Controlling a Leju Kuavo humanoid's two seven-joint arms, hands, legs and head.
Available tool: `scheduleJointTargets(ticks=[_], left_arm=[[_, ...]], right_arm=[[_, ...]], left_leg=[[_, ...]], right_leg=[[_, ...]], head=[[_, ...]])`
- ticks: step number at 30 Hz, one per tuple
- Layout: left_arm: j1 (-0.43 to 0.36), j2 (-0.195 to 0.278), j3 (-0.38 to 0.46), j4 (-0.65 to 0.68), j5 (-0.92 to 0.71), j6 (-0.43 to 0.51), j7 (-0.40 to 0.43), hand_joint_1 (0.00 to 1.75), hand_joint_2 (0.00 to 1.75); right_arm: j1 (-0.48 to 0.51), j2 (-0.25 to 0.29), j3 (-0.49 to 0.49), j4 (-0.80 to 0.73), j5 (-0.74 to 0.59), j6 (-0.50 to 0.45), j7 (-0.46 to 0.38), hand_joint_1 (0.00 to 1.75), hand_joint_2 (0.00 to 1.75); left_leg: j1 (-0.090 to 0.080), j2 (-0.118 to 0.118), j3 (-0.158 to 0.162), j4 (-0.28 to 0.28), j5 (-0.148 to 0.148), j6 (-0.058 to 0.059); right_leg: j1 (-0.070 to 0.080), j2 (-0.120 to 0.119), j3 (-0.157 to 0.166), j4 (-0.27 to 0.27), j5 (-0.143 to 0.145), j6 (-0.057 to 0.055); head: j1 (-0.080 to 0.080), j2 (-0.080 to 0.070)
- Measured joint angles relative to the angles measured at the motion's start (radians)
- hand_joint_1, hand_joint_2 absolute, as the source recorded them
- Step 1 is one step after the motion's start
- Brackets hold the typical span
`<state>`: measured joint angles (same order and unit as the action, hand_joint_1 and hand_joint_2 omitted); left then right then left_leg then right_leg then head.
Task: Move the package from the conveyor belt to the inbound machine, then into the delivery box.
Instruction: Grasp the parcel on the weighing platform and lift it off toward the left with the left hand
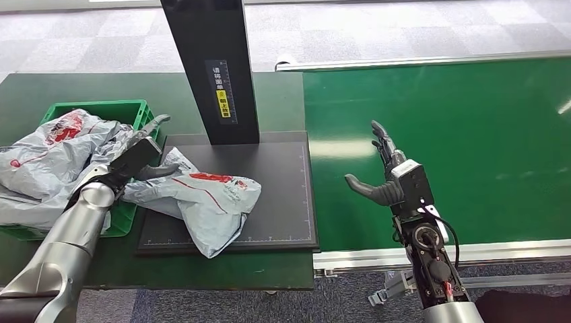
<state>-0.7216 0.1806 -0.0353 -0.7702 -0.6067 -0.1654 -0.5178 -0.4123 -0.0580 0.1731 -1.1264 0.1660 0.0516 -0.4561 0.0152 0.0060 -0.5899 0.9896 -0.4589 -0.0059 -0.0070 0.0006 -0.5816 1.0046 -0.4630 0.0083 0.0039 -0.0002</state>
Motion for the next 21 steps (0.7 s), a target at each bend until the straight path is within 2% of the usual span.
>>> scheduleJointTargets(ticks=[2,3,5,10,13,16,18,19,21], left_arm=[[0.013,-0.013,0.047,-0.043,0.031,0.170,-0.008,0.00,1.75],[0.019,-0.020,0.071,-0.069,0.043,0.224,-0.005,0.00,1.75],[0.027,-0.029,0.109,-0.112,0.055,0.264,0.002,0.00,1.75],[0.048,-0.042,0.150,-0.170,0.058,0.280,0.001,0.00,1.75],[0.062,-0.052,0.179,-0.205,0.080,0.403,-0.056,0.00,1.75],[0.093,-0.068,0.228,-0.285,0.169,0.529,-0.133,0.00,1.75],[0.123,-0.081,0.258,-0.357,0.259,0.534,-0.154,0.00,1.75],[0.138,-0.087,0.269,-0.393,0.304,0.507,-0.154,0.00,1.75],[0.168,-0.089,0.280,-0.455,0.348,0.395,-0.148,0.00,1.75]], right_arm=[[0.024,0.003,-0.012,-0.032,0.010,0.000,0.006,0.00,1.75],[0.033,0.005,-0.016,-0.045,0.013,0.000,0.008,0.00,1.75],[0.046,0.008,-0.024,-0.063,0.017,0.000,0.010,0.00,1.75],[0.056,0.011,-0.033,-0.087,0.020,0.000,0.013,0.00,1.75],[0.057,0.011,-0.034,-0.090,0.022,0.002,0.013,0.00,1.75],[0.055,0.012,-0.034,-0.090,0.022,0.002,0.010,0.00,1.75],[0.050,0.012,-0.033,-0.088,0.022,0.000,0.006,0.00,1.75],[0.048,0.012,-0.033,-0.087,0.021,-0.001,0.003,0.00,1.75],[0.044,0.012,-0.033,-0.083,0.020,-0.003,-0.002,0.00,1.75]], left_leg=[[0.000,0.000,-0.001,0.000,0.000,0.000],[0.000,0.000,-0.001,0.000,0.000,0.000],[-0.001,0.000,-0.001,0.000,0.000,0.000],[-0.001,-0.001,-0.001,0.000,0.000,0.000],[-0.001,0.000,0.000,0.000,0.000,0.000],[-0.001,0.000,0.000,0.000,0.000,0.000],[-0.001,0.000,-0.001,0.000,-0.001,0.000],[-0.001,0.000,-0.001,0.000,-0.001,0.000],[-0.001,0.000,-0.001,0.000,-0.001,0.000]], right_leg=[[0.000,0.000,0.000,0.000,0.000,0.000],[0.000,0.000,0.000,0.000,0.000,0.000],[-0.001,0.000,0.000,-0.001,0.000,0.000],[-0.001,0.000,0.000,-0.001,0.000,0.000],[-0.001,0.000,0.000,0.000,0.000,0.000],[-0.001,0.000,0.000,0.000,0.000,0.000],[-0.001,0.000,0.000,0.000,0.000,0.000],[-0.001,0.000,0.000,0.000,0.000,0.000],[-0.001,0.000,0.000,0.000,-0.001,0.000]], head=[[0.000,0.000],[0.000,0.000],[0.000,0.000],[0.000,0.000],[0.000,0.000],[0.000,0.000],[0.000,0.000],[0.000,0.000],[0.000,0.000]])
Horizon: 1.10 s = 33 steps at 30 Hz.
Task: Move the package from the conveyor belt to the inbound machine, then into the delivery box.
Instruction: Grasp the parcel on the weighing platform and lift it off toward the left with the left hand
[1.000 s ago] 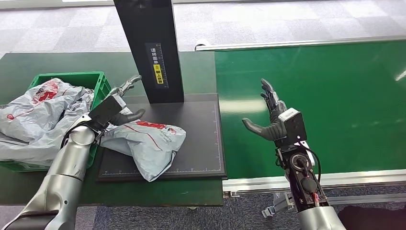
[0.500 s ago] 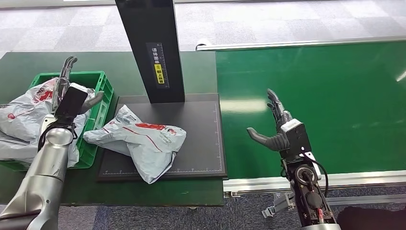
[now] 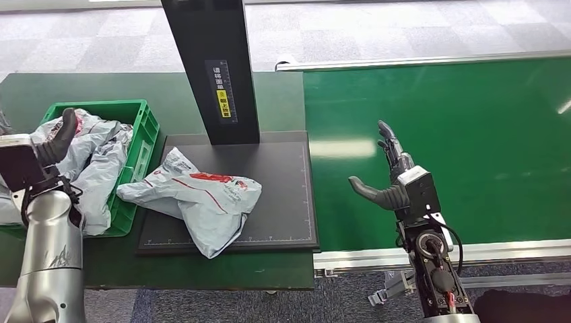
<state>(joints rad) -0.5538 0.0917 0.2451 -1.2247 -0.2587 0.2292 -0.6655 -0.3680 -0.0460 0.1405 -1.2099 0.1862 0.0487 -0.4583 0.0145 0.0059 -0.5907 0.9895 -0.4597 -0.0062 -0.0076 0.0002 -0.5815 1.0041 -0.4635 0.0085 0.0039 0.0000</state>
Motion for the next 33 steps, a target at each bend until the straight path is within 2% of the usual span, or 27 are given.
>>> scheduleJointTargets(ticks=[3,5,7,10,11,13,17,21,26,33], left_arm=[[0.045,0.020,-0.005,-0.044,-0.063,-0.209,-0.018,0.00,1.75],[0.082,0.045,-0.017,-0.053,-0.080,-0.287,-0.028,0.00,1.75],[0.129,0.080,-0.026,-0.067,-0.020,-0.363,-0.031,0.00,1.75],[0.215,0.143,-0.025,-0.117,0.089,-0.578,-0.032,0.00,1.75],[0.247,0.163,-0.025,-0.139,0.095,-0.646,-0.033,0.00,1.75],[0.310,0.205,-0.035,-0.180,0.071,-0.723,-0.033,0.00,1.75],[0.386,0.285,-0.083,-0.203,0.027,-0.750,-0.033,0.00,1.75],[0.427,0.331,-0.112,-0.219,0.031,-0.763,-0.034,0.00,1.75],[0.447,0.357,-0.130,-0.231,0.034,-0.765,-0.034,0.00,1.75],[0.453,0.370,-0.148,-0.237,0.034,-0.768,-0.034,0.00,1.75]], right_arm=[[-0.004,-0.002,-0.001,0.006,-0.001,0.003,-0.012,0.00,1.75],[-0.005,-0.004,-0.004,0.009,-0.001,0.005,-0.017,0.00,1.75],[-0.004,-0.008,-0.011,0.009,-0.001,0.007,-0.019,0.00,1.75],[-0.004,-0.017,-0.023,0.011,0.002,0.015,-0.020,0.00,1.75],[-0.005,-0.020,-0.026,0.013,0.004,0.018,-0.021,0.00,1.75],[-0.005,-0.026,-0.033,0.017,0.006,0.021,-0.023,0.00,1.75],[-0.004,-0.036,-0.052,0.019,0.007,0.020,-0.027,0.00,1.75],[-0.004,-0.040,-0.068,0.019,0.009,0.020,-0.025,0.00,1.75],[-0.004,-0.042,-0.074,0.019,0.011,0.020,-0.021,0.00,1.75],[-0.004,-0.043,-0.077,0.019,0.011,0.020,-0.019,0.00,1.75]], left_leg=[[0.000,0.000,0.000,0.000,0.000,0.000],[0.000,0.001,0.001,0.000,0.000,0.000],[0.000,0.003,0.001,0.000,0.000,0.000],[0.000,0.003,0.001,0.000,0.000,-0.001],[0.000,0.002,0.001,-0.001,-0.001,-0.001],[0.000,0.002,0.001,-0.001,-0.001,-0.002],[0.000,0.001,0.001,-0.001,-0.002,-0.002],[0.000,0.001,0.001,-0.001,-0.002,-0.002],[0.000,0.000,0.001,-0.001,-0.001,-0.002],[0.001,0.000,0.001,-0.001,-0.002,-0.002]], right_leg=[[0.000,0.000,0.001,0.000,0.000,0.000],[0.000,0.001,0.001,0.000,0.000,0.000],[0.000,0.002,0.001,0.000,0.000,0.000],[0.000,0.002,0.000,0.000,0.000,-0.001],[0.000,0.002,0.000,0.000,-0.001,-0.001],[0.000,0.002,0.000,0.000,-0.001,-0.001],[0.000,0.001,0.000,0.000,-0.002,-0.001],[0.000,0.001,0.001,0.000,-0.001,-0.001],[0.000,0.001,0.001,0.000,-0.001,-0.001],[0.000,0.001,0.001,0.000,-0.001,-0.001]], head=[[0.000,0.000],[0.000,0.000],[0.000,0.000],[0.000,0.000],[0.000,0.000],[0.000,0.000],[0.000,0.000],[0.000,0.000],[0.000,0.000],[0.000,0.000]])
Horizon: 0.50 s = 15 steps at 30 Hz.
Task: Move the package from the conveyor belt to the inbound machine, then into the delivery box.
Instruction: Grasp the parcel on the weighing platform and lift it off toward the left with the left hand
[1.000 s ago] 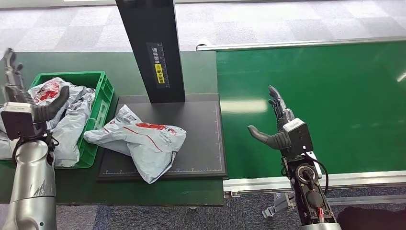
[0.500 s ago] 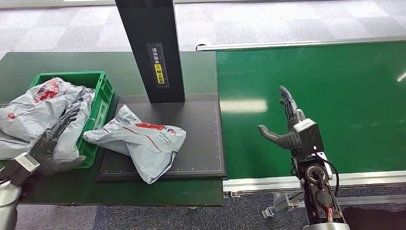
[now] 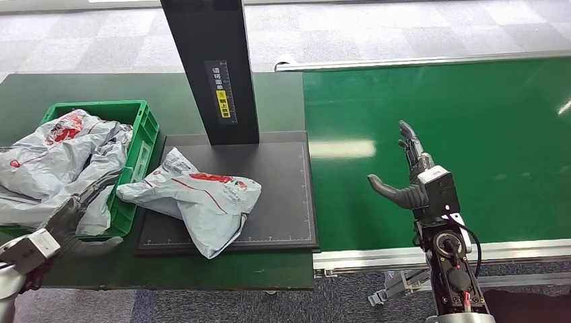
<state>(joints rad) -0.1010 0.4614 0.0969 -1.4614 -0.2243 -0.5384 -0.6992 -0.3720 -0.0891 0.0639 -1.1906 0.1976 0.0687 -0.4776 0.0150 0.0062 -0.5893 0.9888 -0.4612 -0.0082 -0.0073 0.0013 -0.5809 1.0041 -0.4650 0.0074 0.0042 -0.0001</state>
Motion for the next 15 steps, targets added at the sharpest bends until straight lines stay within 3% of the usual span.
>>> scheduleJointTargets(ticks=[6,9,12,15], left_arm=[[0.029,0.001,-0.022,-0.039,-0.047,0.023,0.000,0.00,1.75],[0.033,-0.018,-0.090,-0.085,-0.155,0.203,-0.001,0.00,1.75],[0.012,-0.109,-0.189,-0.123,-0.391,0.484,0.018,0.00,1.75],[-0.009,-0.213,-0.326,-0.124,-0.655,0.565,0.122,0.00,1.75]], right_arm=[[0.006,0.000,-0.004,-0.001,0.004,0.000,0.002,0.00,1.75],[0.020,0.001,-0.010,-0.010,0.007,-0.004,0.004,0.00,1.75],[0.042,0.009,-0.012,-0.035,0.010,-0.005,0.006,0.00,1.75],[0.041,0.024,-0.010,-0.045,0.012,-0.004,0.008,0.00,1.75]], left_leg=[[0.000,0.000,0.000,0.000,0.000,0.000],[-0.001,-0.001,0.000,0.000,0.000,0.000],[-0.002,-0.003,0.000,0.000,0.000,0.000],[-0.003,-0.002,0.000,0.000,-0.001,0.001]], right_leg=[[0.000,0.000,0.000,0.000,0.000,0.000],[-0.001,-0.002,0.000,-0.001,0.000,0.000],[-0.002,-0.003,0.001,-0.001,0.000,0.000],[-0.003,-0.002,0.001,-0.001,0.001,0.001]], head=[[0.000,0.000],[0.000,0.000],[0.000,0.000],[0.000,0.000]])
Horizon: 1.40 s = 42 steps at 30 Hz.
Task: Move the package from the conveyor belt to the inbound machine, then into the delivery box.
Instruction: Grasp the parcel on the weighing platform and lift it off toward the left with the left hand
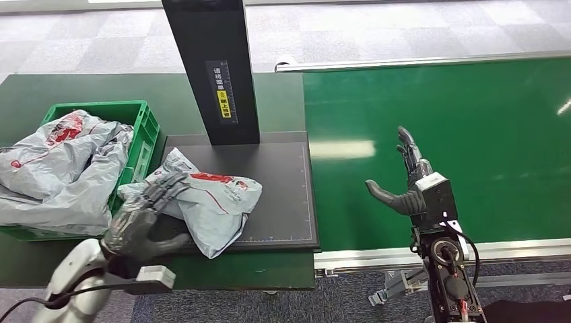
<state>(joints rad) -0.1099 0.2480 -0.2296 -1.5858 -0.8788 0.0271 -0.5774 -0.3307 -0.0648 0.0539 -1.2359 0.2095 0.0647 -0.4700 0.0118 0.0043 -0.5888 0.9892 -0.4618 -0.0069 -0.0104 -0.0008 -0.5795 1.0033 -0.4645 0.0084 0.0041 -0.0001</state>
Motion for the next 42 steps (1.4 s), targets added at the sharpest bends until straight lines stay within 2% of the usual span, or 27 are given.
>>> scheduleJointTargets(ticks=[3,7,10,14,15,18,19,24,30,35,42], left_arm=[[-0.038,-0.071,-0.137,0.091,-0.167,0.027,0.118,0.00,1.75],[-0.089,-0.120,-0.269,0.253,-0.219,0.043,0.154,0.00,1.75],[-0.127,-0.138,-0.327,0.353,-0.264,0.046,0.203,0.00,1.75],[-0.173,-0.180,-0.363,0.468,-0.347,0.097,0.319,0.00,1.75],[-0.186,-0.191,-0.367,0.494,-0.355,0.088,0.335,0.15,1.75],[-0.217,-0.222,-0.371,0.555,-0.350,0.075,0.366,1.45,1.75],[-0.220,-0.231,-0.371,0.568,-0.344,0.090,0.378,1.74,1.75],[-0.170,-0.254,-0.330,0.581,-0.299,0.231,0.423,1.75,1.75],[-0.081,-0.258,-0.240,0.525,-0.243,0.385,0.371,1.75,1.75],[-0.066,-0.257,-0.155,0.453,-0.185,0.492,0.305,1.75,1.75],[-0.059,-0.256,-0.111,0.400,-0.161,0.521,0.272,1.75,1.75]], right_arm=[[-0.019,0.012,0.007,0.002,-0.002,0.006,0.000,0.00,1.75],[-0.044,0.030,0.024,0.008,-0.006,0.006,0.007,0.00,1.75],[-0.051,0.039,0.033,0.009,-0.011,-0.001,0.019,0.00,1.75],[-0.055,0.047,0.035,0.010,-0.011,-0.012,0.029,0.00,1.75],[-0.059,0.050,0.035,0.013,-0.010,-0.011,0.030,0.00,1.75],[-0.087,0.061,0.042,0.036,-0.006,-0.008,0.028,0.00,1.75],[-0.097,0.066,0.046,0.046,-0.006,-0.007,0.027,0.00,1.75],[-0.119,0.090,0.061,0.078,-0.006,-0.007,0.020,0.00,1.75],[-0.127,0.104,0.074,0.120,-0.002,0.008,0.006,0.00,1.75],[-0.153,0.110,0.093,0.163,0.005,0.009,-0.002,0.00,1.75],[-0.173,0.115,0.106,0.190,0.008,0.009,-0.004,0.00,1.75]], left_leg=[[-0.001,-0.001,0.000,0.000,0.000,0.001],[0.000,0.000,0.001,0.000,0.000,0.001],[0.001,0.000,0.001,0.000,0.000,0.001],[0.001,-0.001,0.001,0.000,0.000,0.001],[0.001,-0.001,0.001,0.000,0.000,0.001],[0.000,-0.004,0.002,0.000,0.001,0.002],[0.000,-0.006,0.003,0.000,0.002,0.002],[0.000,-0.009,0.003,0.000,0.004,0.003],[0.001,-0.001,0.002,0.000,0.006,0.002],[0.002,-0.001,0.001,0.000,0.006,0.001],[0.002,-0.002,0.000,0.000,0.006,0.001]], right_leg=[[-0.001,0.000,0.000,0.000,0.000,0.000],[0.000,0.000,0.000,0.000,0.000,0.000],[0.001,0.000,0.000,0.000,0.000,0.000],[0.001,0.000,0.001,0.000,0.000,0.000],[0.001,0.000,0.001,0.000,0.000,0.000],[0.000,-0.004,0.005,0.000,-0.001,0.001],[-0.001,-0.006,0.006,0.000,-0.001,0.002],[0.000,-0.010,0.006,0.000,0.001,0.001],[0.001,-0.003,0.002,0.000,0.004,0.000],[0.002,-0.002,0.002,0.001,0.004,0.000],[0.002,-0.003,0.001,0.001,0.003,0.000]], head=[[0.000,0.000],[0.000,0.000],[0.000,0.000],[0.000,0.000],[0.000,0.000],[0.000,0.000],[0.000,0.000],[0.000,0.000],[0.000,0.000],[0.000,0.000],[0.000,0.000]])
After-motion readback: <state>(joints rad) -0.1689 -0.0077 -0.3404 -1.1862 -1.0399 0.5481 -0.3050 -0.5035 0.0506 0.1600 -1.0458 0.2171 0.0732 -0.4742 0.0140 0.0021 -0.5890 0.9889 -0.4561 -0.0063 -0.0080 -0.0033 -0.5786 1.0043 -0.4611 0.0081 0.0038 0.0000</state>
